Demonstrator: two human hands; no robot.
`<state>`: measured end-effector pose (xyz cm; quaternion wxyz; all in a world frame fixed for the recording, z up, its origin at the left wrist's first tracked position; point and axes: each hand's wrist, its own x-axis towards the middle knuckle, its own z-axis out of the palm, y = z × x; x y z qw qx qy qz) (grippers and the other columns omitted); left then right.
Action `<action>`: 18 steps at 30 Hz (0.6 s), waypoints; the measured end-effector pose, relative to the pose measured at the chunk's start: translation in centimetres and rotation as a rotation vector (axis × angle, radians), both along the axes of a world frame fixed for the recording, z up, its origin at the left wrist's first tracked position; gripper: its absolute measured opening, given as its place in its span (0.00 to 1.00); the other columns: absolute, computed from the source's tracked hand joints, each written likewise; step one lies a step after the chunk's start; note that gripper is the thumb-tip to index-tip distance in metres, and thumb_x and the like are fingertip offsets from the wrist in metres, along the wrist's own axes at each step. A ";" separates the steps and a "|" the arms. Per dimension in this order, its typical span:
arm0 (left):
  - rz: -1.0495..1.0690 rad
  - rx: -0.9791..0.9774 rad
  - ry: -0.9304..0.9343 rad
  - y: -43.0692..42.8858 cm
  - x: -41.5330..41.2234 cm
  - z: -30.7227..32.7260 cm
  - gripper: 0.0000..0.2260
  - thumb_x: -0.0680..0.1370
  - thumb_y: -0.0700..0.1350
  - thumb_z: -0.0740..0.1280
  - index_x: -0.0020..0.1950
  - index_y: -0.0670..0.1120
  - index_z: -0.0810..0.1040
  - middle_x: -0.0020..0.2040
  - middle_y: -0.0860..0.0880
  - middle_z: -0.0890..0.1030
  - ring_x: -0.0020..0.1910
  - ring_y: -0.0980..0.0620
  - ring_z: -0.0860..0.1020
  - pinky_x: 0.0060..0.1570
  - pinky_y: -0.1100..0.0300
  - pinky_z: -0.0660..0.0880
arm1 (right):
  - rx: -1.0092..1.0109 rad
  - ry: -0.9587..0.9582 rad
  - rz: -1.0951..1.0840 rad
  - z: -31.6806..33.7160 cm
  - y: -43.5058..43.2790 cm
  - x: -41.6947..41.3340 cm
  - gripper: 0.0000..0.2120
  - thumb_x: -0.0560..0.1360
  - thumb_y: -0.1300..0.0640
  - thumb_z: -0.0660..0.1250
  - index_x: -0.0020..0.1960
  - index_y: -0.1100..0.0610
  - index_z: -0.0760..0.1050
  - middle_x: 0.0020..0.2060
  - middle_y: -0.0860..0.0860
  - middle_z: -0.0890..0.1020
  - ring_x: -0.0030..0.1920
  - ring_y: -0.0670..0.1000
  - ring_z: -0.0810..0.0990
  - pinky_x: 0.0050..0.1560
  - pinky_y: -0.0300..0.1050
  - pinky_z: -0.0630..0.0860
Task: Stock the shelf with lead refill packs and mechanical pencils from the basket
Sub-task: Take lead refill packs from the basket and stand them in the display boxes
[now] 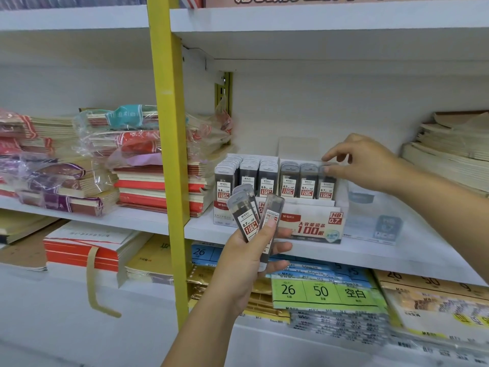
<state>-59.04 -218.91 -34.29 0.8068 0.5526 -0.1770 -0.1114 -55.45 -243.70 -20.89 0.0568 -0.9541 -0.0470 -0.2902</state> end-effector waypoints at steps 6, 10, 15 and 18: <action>0.003 0.001 0.002 0.0 0.2 0.0 0.20 0.70 0.60 0.70 0.58 0.52 0.82 0.52 0.50 0.87 0.50 0.53 0.86 0.40 0.60 0.82 | -0.058 0.000 -0.031 0.2 0.1 0.4 0.13 0.75 0.48 0.70 0.58 0.49 0.80 0.47 0.48 0.74 0.49 0.48 0.70 0.46 0.44 0.66; 0.007 0.009 -0.002 0.1 0.0 0.0 0.18 0.72 0.60 0.69 0.57 0.54 0.82 0.52 0.51 0.87 0.50 0.53 0.86 0.40 0.60 0.82 | -0.124 -0.039 -0.001 -0.3 0.2 0.2 0.13 0.75 0.51 0.71 0.58 0.50 0.80 0.46 0.46 0.75 0.48 0.46 0.67 0.48 0.43 0.63; 0.003 0.005 0.014 0.2 -0.2 0.1 0.13 0.71 0.60 0.70 0.52 0.58 0.84 0.52 0.51 0.87 0.50 0.53 0.86 0.40 0.60 0.82 | -0.110 -0.076 -0.008 -0.6 0.4 0.2 0.10 0.74 0.50 0.70 0.55 0.51 0.81 0.45 0.46 0.74 0.49 0.46 0.67 0.47 0.42 0.63; -0.005 -0.002 0.019 0.3 -0.2 0.2 0.11 0.71 0.60 0.70 0.50 0.59 0.85 0.52 0.51 0.87 0.51 0.53 0.86 0.41 0.59 0.82 | -0.088 -0.076 -0.033 -0.7 0.6 0.4 0.10 0.74 0.50 0.70 0.54 0.53 0.80 0.44 0.46 0.74 0.50 0.47 0.67 0.47 0.43 0.64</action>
